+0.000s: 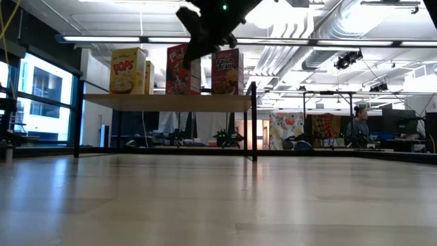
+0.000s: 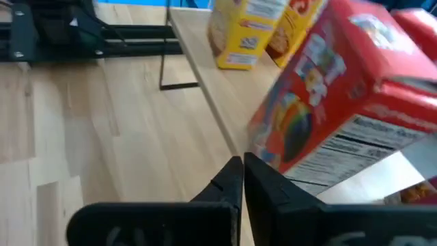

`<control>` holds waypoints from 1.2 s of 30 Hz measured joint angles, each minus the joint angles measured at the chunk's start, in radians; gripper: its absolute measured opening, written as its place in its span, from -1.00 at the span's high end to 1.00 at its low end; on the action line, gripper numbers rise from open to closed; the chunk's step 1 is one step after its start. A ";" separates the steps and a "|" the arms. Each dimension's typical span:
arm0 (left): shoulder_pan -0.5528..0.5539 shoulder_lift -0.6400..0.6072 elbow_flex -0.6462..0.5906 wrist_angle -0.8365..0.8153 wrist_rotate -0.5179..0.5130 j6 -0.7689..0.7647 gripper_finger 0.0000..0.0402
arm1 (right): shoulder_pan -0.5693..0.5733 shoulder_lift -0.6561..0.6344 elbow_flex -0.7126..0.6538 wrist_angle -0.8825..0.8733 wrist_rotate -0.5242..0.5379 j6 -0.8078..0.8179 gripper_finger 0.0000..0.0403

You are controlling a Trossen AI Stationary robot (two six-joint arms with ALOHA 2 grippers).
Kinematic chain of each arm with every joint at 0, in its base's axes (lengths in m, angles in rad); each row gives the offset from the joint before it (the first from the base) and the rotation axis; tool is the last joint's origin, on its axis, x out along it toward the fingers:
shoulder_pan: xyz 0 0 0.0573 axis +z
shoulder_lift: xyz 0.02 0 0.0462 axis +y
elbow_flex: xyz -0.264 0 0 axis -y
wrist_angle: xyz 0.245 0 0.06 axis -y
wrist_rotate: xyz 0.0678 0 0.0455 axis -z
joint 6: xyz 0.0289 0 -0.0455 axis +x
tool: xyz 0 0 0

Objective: Stack cereal on shelf
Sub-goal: Put the red cereal box on the shelf aligned with the other red cereal box

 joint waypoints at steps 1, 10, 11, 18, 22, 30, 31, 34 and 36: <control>0.000 0.000 0.000 0.000 0.000 0.000 1.00 | -0.008 0.000 -0.004 0.002 -0.010 0.004 1.00; 0.000 0.000 0.000 0.000 0.000 0.000 1.00 | -0.042 0.024 -0.012 0.120 -0.086 -0.060 1.00; 0.000 0.000 0.000 -0.001 0.000 0.000 1.00 | -0.043 0.025 -0.012 0.109 -0.077 -0.063 1.00; 0.000 0.000 0.000 -0.002 -0.001 0.001 1.00 | -0.045 0.026 -0.012 0.053 -0.022 -0.142 1.00; 0.000 0.000 0.000 -0.002 -0.001 0.001 1.00 | -0.045 0.026 -0.012 -0.001 0.011 -0.158 1.00; 0.000 0.000 0.000 -0.002 -0.001 0.026 1.00 | -0.049 0.026 0.003 -0.006 0.030 -0.183 1.00; 0.000 0.000 0.000 -0.002 -0.001 0.026 1.00 | -0.049 0.026 0.003 -0.007 0.045 -0.191 1.00; 0.000 0.001 0.000 -0.002 -0.001 0.027 1.00 | -0.049 0.026 0.003 -0.009 0.098 -0.227 1.00; 0.000 0.001 0.000 -0.002 -0.001 0.027 1.00 | -0.049 0.026 0.004 -0.009 0.097 -0.234 1.00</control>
